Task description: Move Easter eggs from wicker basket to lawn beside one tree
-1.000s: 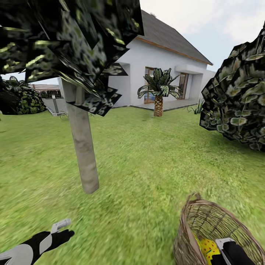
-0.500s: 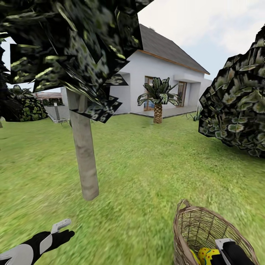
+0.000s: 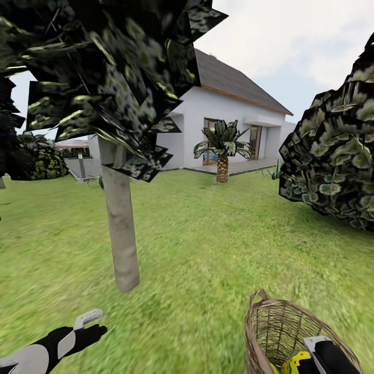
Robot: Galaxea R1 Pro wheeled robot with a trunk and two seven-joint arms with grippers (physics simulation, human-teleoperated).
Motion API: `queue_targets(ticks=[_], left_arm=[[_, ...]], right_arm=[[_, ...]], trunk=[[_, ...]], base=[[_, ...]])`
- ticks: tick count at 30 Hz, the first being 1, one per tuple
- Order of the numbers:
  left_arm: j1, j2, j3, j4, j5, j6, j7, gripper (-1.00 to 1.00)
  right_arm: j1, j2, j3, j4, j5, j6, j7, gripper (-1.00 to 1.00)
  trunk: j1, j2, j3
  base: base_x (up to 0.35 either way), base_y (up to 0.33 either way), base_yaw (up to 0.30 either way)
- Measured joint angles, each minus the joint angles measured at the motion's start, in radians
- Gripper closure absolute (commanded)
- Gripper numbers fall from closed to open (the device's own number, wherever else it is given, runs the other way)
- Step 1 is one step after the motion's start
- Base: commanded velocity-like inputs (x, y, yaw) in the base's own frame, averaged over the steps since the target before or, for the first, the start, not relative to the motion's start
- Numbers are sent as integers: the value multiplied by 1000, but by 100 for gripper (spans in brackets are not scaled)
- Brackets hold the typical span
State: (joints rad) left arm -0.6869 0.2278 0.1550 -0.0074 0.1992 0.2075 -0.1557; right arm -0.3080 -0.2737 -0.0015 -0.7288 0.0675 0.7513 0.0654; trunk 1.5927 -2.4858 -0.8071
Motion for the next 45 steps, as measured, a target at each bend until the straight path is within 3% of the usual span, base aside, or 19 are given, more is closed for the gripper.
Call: queue_targets(ticks=[23, 27, 31, 33, 36, 40, 45], left_arm=[[0, -6, -1, 2, 0, 2, 1, -100], [0, -7, -2, 7, 1, 63, -1, -100], [0, -1, -4, 3, 3, 106, -12, -100], [0, 2, -3, 0, 2, 123, -66, -100], [0, 4, -3, -1, 2, 129, -91, -100], [0, 37, -3, 4, 6, 146, -96, -100], [0, 36, -2, 3, 3, 149, -93, -100]], right_arm=[[0, 16, 8, -33, 11, 0, 0, 100], [0, 15, 5, -28, 2, -1, 1, 100], [0, 2, 1, -40, -1, 2, 8, 100], [0, 2, 3, -75, 6, 12, 6, 100], [0, -1, 6, -76, 12, 15, 4, 100], [0, 7, 2, -37, 3, 18, 2, 100], [0, 1, 2, -19, 5, 10, 3, 100]], trunk=[[-88, 161, 72], [-104, 189, 85], [-119, 217, 97], [-127, 231, 103], [-138, 252, 113], [-153, 280, 125], [-173, 315, 141]], base=[[0, 0, 0], [0, 0, 0], [0, 0, 0], [0, 0, 0], [0, 0, 0], [0, 0, 0], [0, 0, 0]])
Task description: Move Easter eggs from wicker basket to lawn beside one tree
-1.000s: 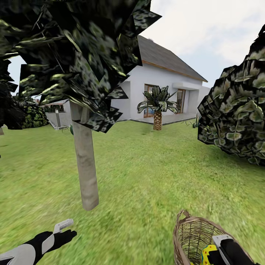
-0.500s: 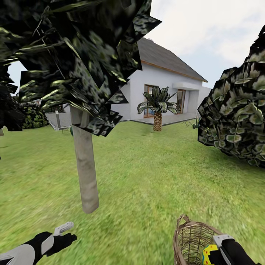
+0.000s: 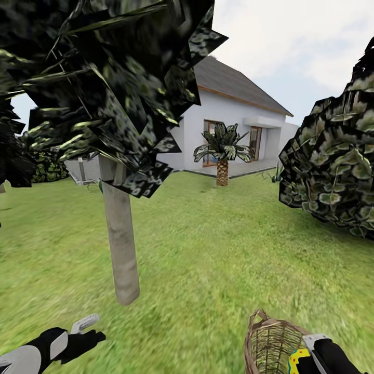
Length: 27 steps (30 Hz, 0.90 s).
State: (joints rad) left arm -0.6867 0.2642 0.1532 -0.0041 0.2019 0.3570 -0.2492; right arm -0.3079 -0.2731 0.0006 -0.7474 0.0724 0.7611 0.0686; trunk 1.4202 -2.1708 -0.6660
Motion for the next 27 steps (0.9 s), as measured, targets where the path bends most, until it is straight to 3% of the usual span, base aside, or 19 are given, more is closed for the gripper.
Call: queue_targets(ticks=[3, 4, 9, 27], left_arm=[[0, -23, 2, 1, 0, -3, 9, -100], [0, -27, 1, 1, -1, -3, 9, -100], [0, -31, 1, 2, 0, -2, 8, -100], [0, -43, 0, 3, -1, 0, 6, -100]], right_arm=[[0, -37, -42, 2, -1, 2, 3, 100], [0, -39, -47, 3, -3, 3, 3, 100], [0, -23, -47, 6, 0, 0, 2, 100], [0, -21, -46, 6, 8, -1, 1, 100]], trunk=[[-12, 21, 9], [-15, 28, 13], [-35, 63, 28], [-104, 189, 85]], base=[[0, 0, 0], [0, 0, 0], [0, 0, 0], [0, 0, 0]])
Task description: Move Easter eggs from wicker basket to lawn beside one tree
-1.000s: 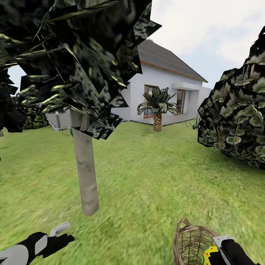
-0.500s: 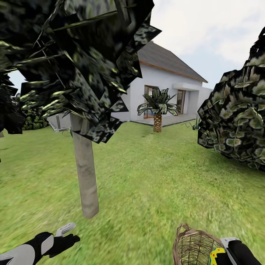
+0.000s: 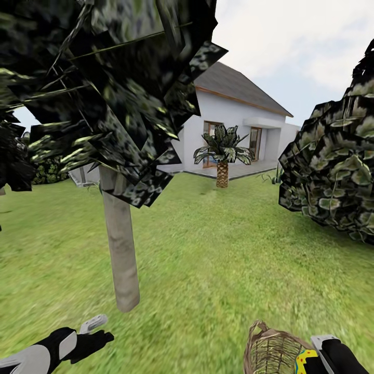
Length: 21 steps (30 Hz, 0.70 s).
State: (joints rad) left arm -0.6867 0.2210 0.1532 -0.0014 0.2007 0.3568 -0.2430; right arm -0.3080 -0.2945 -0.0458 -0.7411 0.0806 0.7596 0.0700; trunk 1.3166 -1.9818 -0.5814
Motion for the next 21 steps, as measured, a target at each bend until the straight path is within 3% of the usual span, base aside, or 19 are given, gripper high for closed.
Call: queue_targets(ticks=[7, 21], left_arm=[[0, -18, 0, 2, 0, -1, 1, -100], [0, -23, 0, 3, -1, -1, 2, -100]], right_arm=[[0, 1, 2, 0, 1, 0, 1, 100], [0, 1, 2, 0, 1, 0, 0, 100]], trunk=[[-27, 49, 22], [-81, 147, 66]], base=[[0, 0, 0], [0, 0, 0]])
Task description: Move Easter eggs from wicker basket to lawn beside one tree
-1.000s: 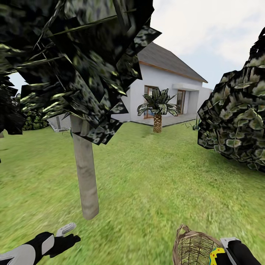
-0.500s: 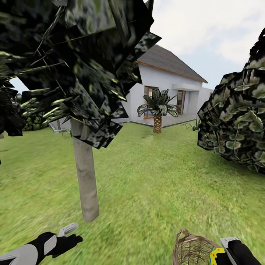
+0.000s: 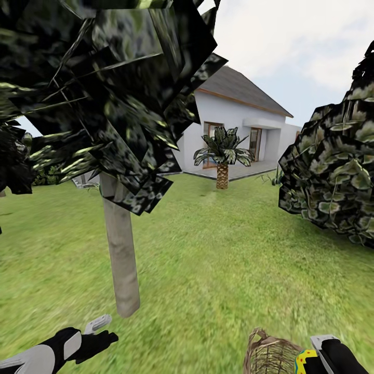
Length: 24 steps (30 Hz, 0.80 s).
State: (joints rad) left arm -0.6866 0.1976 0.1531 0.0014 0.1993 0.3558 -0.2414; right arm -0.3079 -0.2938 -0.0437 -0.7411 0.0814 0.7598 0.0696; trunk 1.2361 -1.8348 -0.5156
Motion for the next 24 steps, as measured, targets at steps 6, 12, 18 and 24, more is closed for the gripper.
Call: queue_targets(ticks=[6, 12, 18, 24], left_arm=[[0, 1, 0, 0, 1, -9, -2, -100], [0, 0, 0, 0, 1, -8, -2, -100], [0, 0, 0, 0, 1, -9, -2, -100], [0, -11, 0, 0, 0, -10, -2, -100]], right_arm=[[0, 2, 0, 1, 0, 0, -1, 100], [0, 3, 1, 1, 0, 0, -1, 100], [0, 1, -1, 0, -1, 0, -1, 100], [0, 2, -1, -1, -1, 0, -1, 100]], trunk=[[-8, 14, 6], [-7, 14, 6], [-7, 14, 6], [-8, 14, 6]], base=[[-13, -3, 0], [-282, -151, 0], [-258, -205, 0], [-6, -301, 0]])
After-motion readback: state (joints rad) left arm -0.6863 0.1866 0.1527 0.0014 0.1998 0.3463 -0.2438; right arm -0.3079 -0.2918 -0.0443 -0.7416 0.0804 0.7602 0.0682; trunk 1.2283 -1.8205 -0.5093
